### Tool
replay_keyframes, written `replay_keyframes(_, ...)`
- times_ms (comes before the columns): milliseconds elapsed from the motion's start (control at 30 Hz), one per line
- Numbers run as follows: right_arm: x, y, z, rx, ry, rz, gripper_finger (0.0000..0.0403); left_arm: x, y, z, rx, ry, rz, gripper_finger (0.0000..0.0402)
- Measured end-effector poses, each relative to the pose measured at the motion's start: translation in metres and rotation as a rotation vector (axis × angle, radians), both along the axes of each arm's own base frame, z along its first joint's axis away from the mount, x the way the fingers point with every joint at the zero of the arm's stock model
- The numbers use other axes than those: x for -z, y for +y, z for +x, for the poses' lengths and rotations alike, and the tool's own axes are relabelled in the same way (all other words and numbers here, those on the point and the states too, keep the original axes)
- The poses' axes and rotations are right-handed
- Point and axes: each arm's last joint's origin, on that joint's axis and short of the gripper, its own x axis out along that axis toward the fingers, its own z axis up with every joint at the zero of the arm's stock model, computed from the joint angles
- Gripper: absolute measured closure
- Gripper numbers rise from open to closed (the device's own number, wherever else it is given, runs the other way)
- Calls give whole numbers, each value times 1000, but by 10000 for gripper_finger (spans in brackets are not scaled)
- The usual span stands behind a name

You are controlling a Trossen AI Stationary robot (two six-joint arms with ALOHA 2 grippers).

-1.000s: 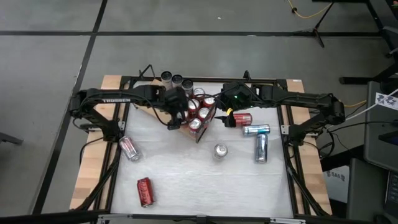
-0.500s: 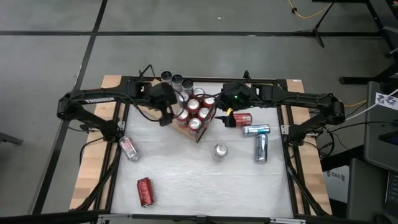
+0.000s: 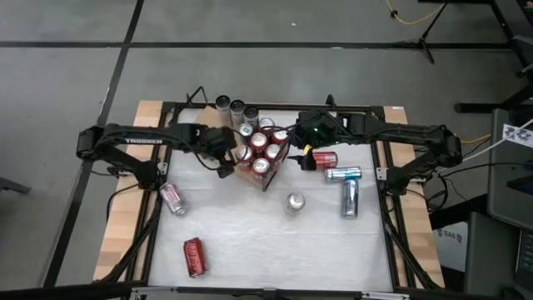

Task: Pick and place cans onto a shelf
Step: Put the red soda can on the shelf and align with the other red soda cans

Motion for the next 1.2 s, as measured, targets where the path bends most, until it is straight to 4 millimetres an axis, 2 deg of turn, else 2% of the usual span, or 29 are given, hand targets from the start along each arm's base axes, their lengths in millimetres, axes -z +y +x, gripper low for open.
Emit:
replay_keyframes(267,0,0,0,0,0,0,31,2,3,5,-17,-66,38,56)
replay_keyframes(900,0,0,0,0,0,0,31,1,6,1,-75,-34,137,56)
replay_keyframes(1200,0,0,0,0,0,0,31,-3,11,-1,-148,-26,269,56)
